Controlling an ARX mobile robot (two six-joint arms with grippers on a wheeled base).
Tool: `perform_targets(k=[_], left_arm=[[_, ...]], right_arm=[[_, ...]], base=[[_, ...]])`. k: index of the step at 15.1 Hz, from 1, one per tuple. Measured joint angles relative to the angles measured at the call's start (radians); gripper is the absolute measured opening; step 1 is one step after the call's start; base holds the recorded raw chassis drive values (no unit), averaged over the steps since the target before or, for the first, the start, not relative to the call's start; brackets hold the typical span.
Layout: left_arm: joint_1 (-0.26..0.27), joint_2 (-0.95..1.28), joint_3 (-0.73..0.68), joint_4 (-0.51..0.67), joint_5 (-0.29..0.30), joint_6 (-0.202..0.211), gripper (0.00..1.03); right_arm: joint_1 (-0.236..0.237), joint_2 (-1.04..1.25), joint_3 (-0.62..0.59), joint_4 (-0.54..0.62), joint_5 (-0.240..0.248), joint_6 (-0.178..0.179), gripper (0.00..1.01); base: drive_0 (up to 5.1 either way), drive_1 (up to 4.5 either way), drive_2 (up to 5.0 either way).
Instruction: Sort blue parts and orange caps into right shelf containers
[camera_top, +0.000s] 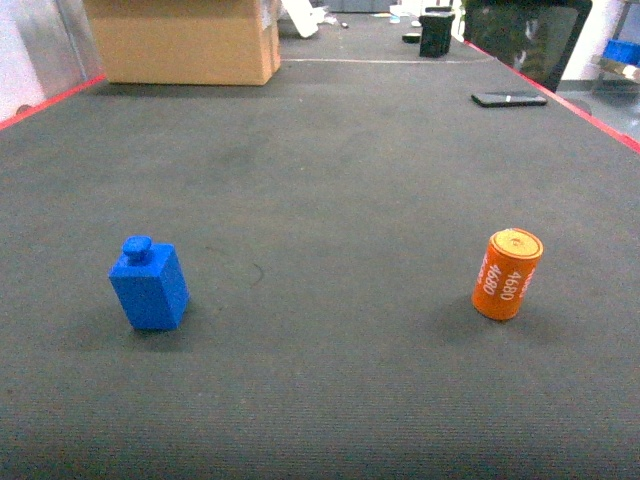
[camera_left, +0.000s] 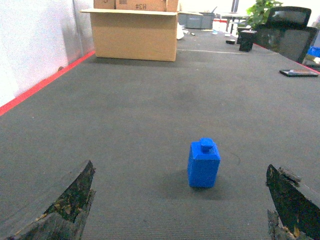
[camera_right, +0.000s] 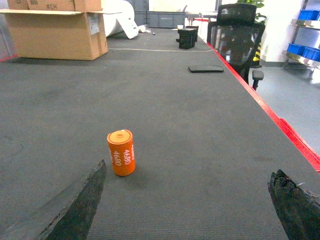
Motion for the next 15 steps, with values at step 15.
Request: perform_targets(k=[15], left_arm=[[-0.141, 0.205, 0.015, 0.147, -0.275, -0.002, 0.98]], right_arm=[[0.084, 0.109, 0.007, 0.032, 0.130, 0.012, 0.98]], base=[[0.0, 0.00, 0.0]])
